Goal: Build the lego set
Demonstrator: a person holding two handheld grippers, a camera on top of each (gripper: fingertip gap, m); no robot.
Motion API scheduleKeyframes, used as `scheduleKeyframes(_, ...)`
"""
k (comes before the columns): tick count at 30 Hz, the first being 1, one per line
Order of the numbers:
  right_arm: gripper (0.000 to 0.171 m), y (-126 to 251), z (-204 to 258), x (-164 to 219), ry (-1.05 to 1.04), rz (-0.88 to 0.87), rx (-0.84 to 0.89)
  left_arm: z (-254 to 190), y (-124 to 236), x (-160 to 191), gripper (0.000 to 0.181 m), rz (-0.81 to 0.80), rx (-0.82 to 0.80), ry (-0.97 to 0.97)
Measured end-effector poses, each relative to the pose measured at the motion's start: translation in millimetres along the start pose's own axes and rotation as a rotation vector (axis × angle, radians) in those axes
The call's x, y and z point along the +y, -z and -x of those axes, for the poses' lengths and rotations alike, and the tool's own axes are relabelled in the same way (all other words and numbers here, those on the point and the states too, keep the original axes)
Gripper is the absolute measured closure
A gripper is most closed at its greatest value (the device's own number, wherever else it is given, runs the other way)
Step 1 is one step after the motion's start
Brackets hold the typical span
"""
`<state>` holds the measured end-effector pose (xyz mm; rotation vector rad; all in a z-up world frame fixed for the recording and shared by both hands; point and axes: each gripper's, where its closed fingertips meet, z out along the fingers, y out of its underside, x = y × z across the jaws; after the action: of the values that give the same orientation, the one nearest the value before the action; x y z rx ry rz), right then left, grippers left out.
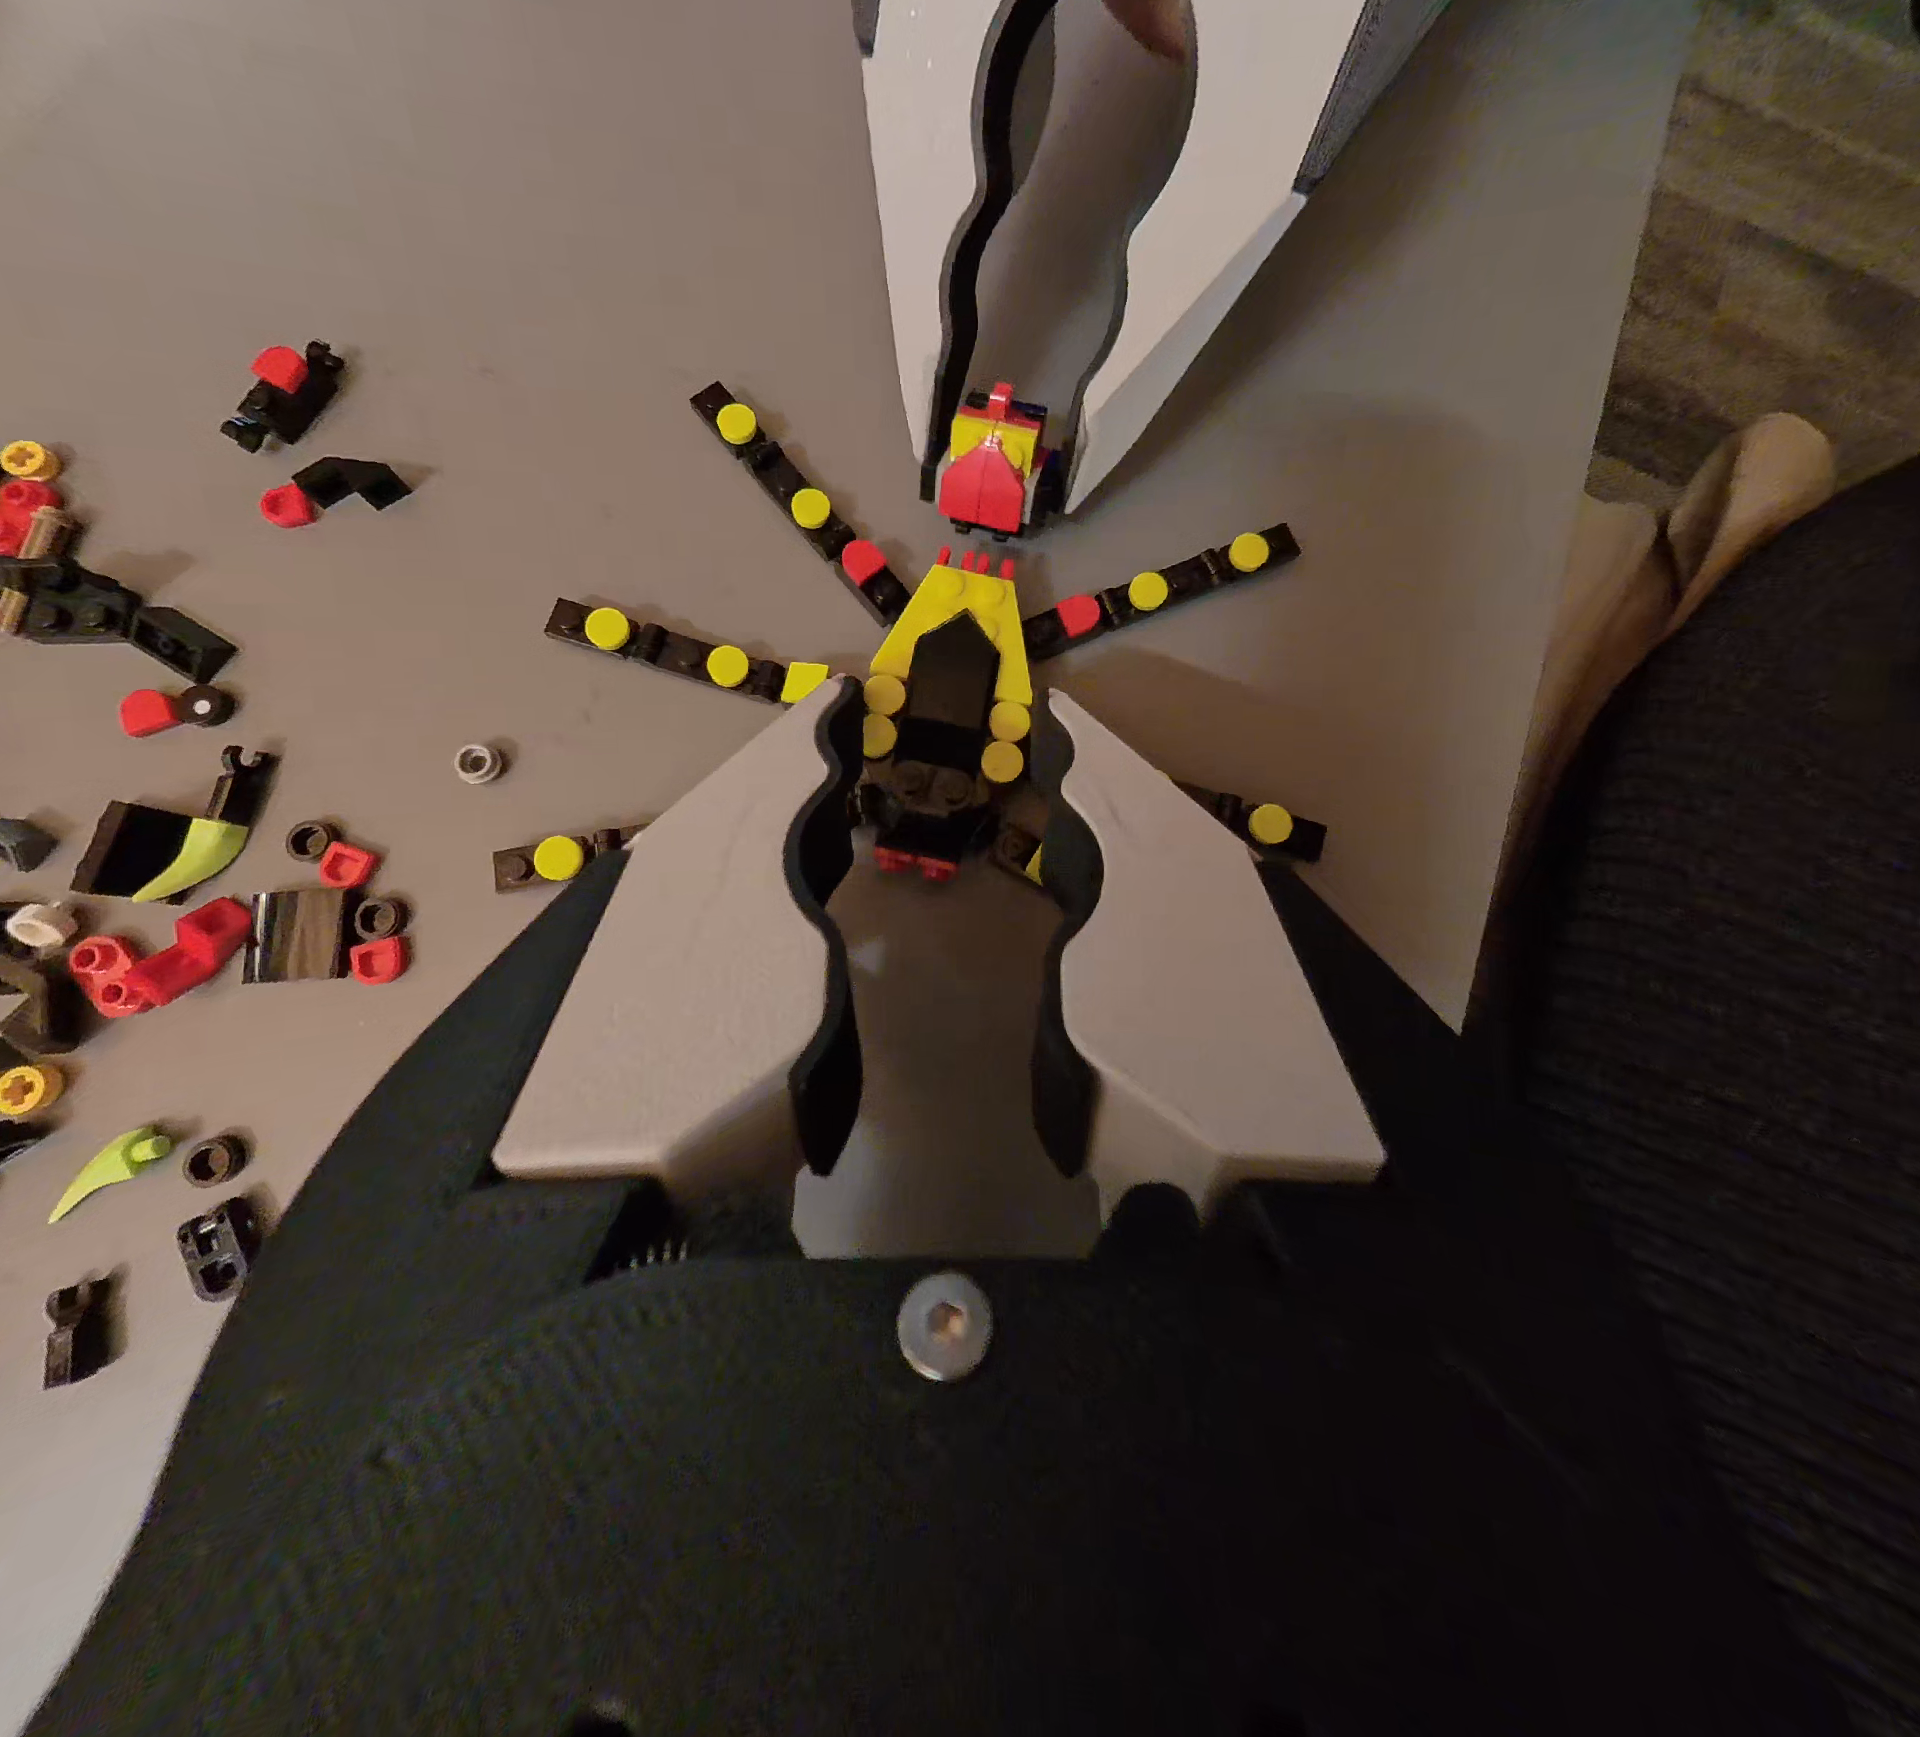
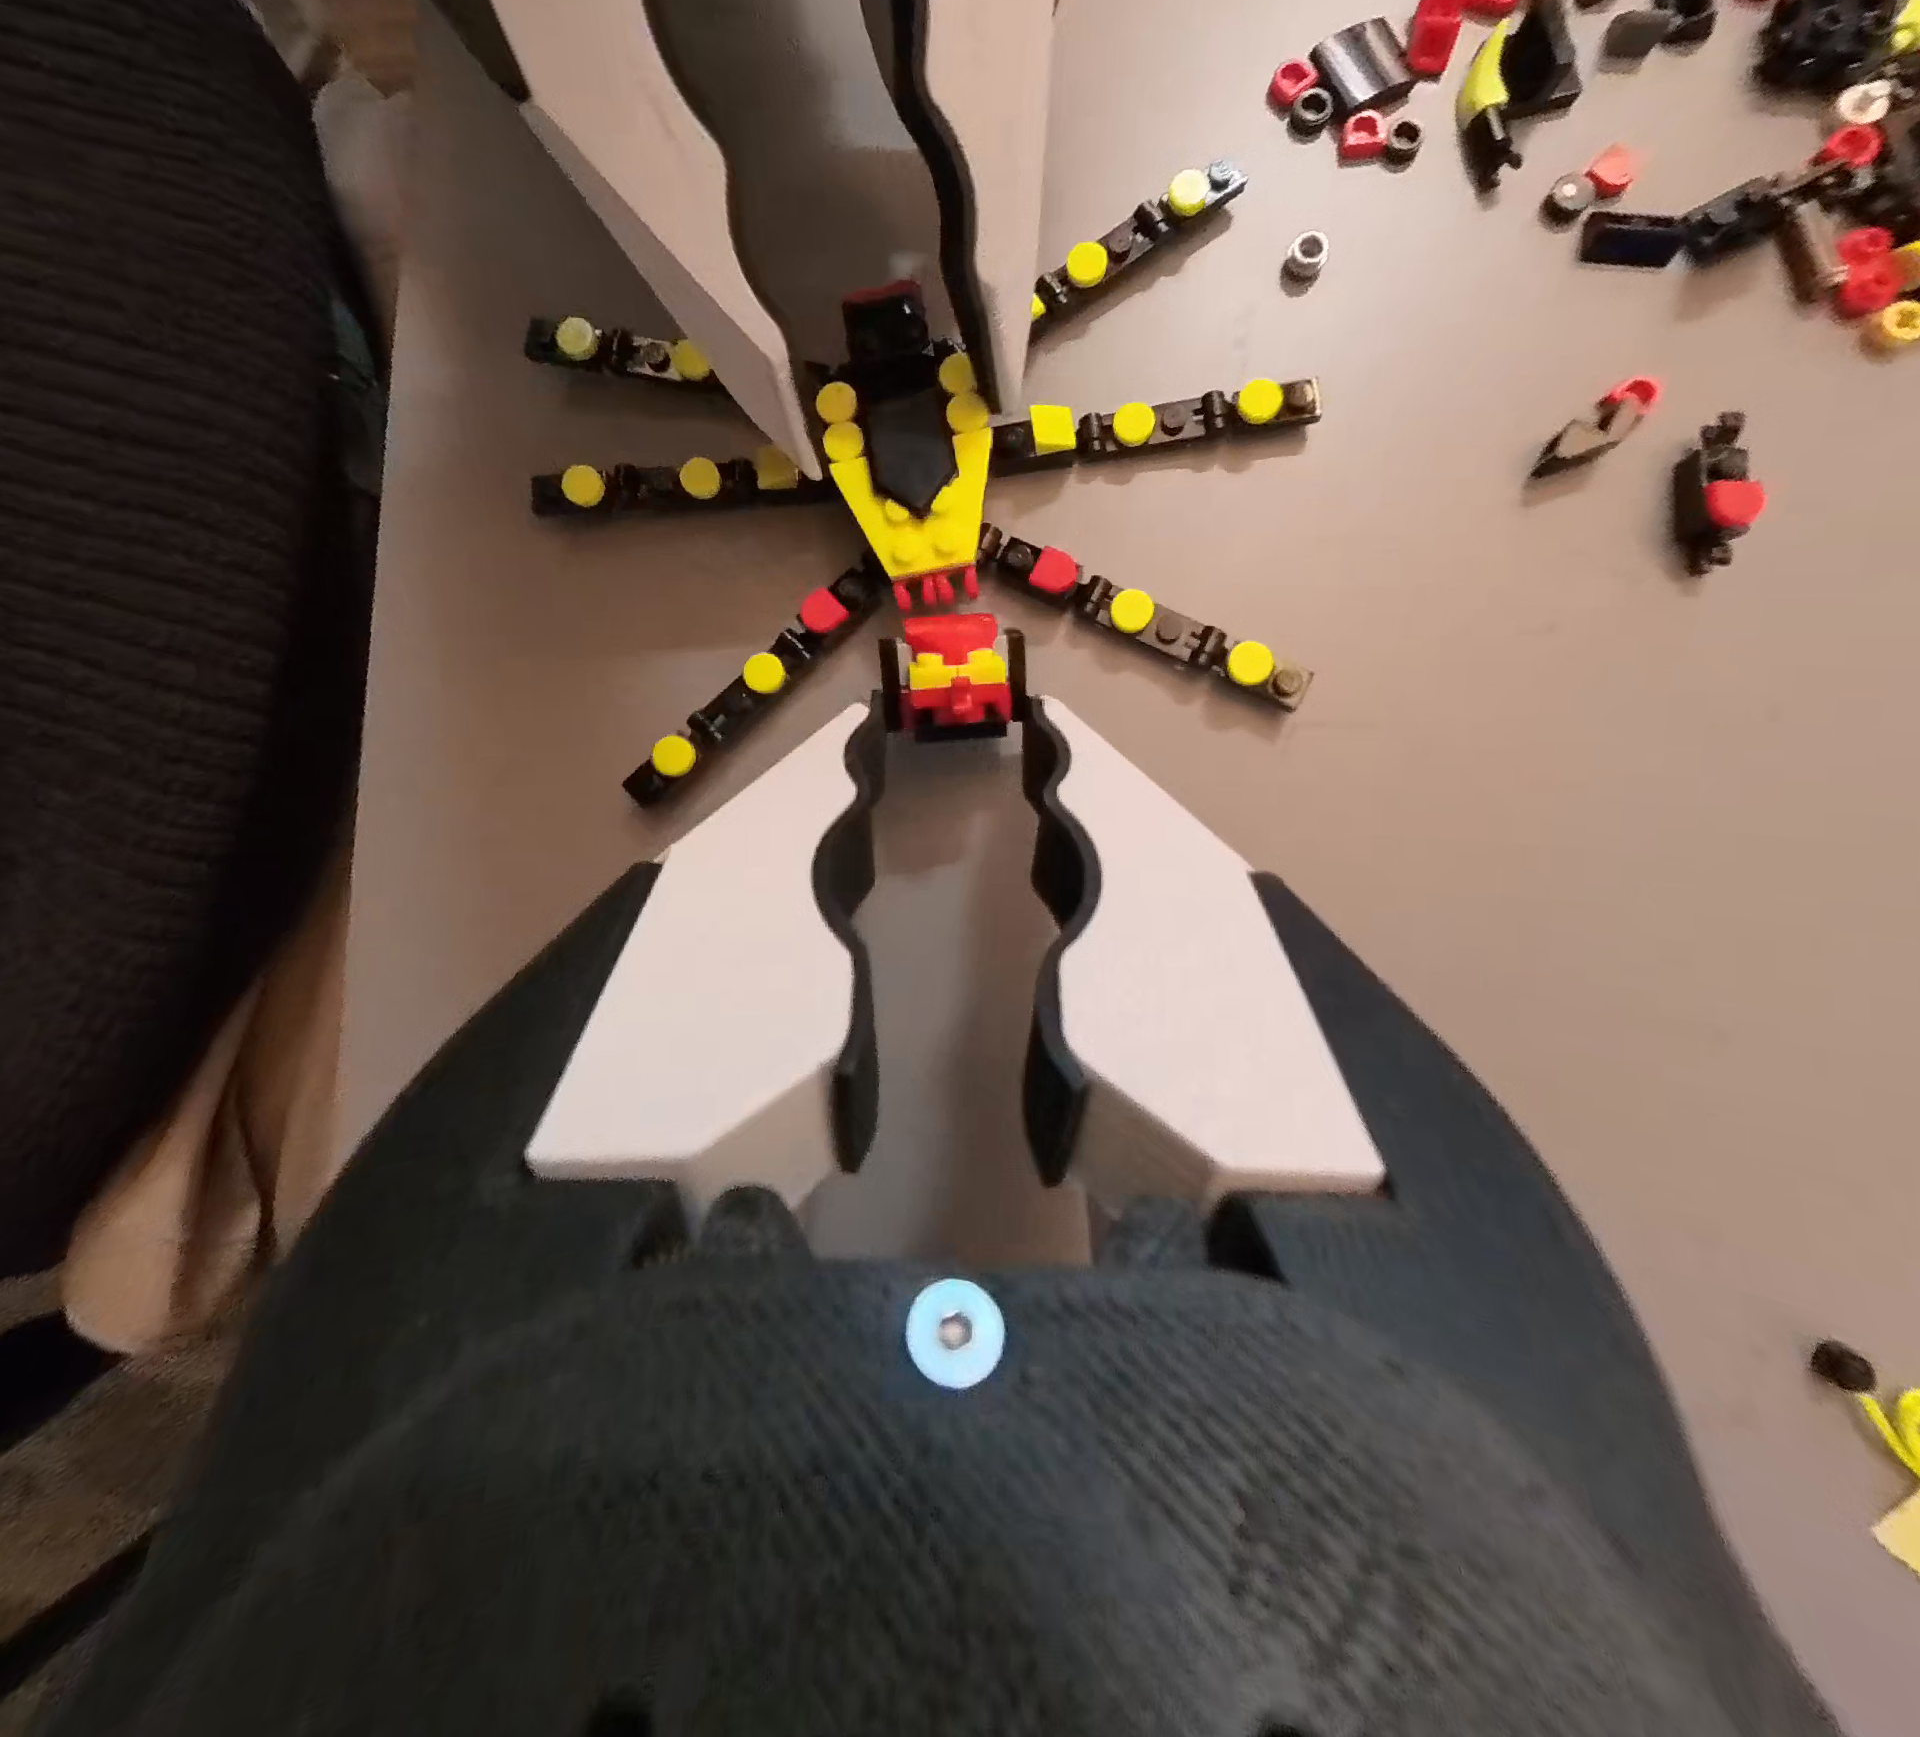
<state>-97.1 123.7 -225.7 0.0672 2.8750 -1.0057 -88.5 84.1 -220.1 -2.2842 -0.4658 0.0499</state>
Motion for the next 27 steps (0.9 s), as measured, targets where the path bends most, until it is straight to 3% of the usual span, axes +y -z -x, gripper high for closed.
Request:
scheduleKeyframes(10,0.146,-2,1,-6,0.036,-0.011,-0.004,0,-2,6,0.142,0.031,0.016,-0.017)
scheduleKeyframes(27,0.147,-5,4,-6,0.058,0.022,0.062,4,-4,9,0.146,0.057,-0.014,-0.023)
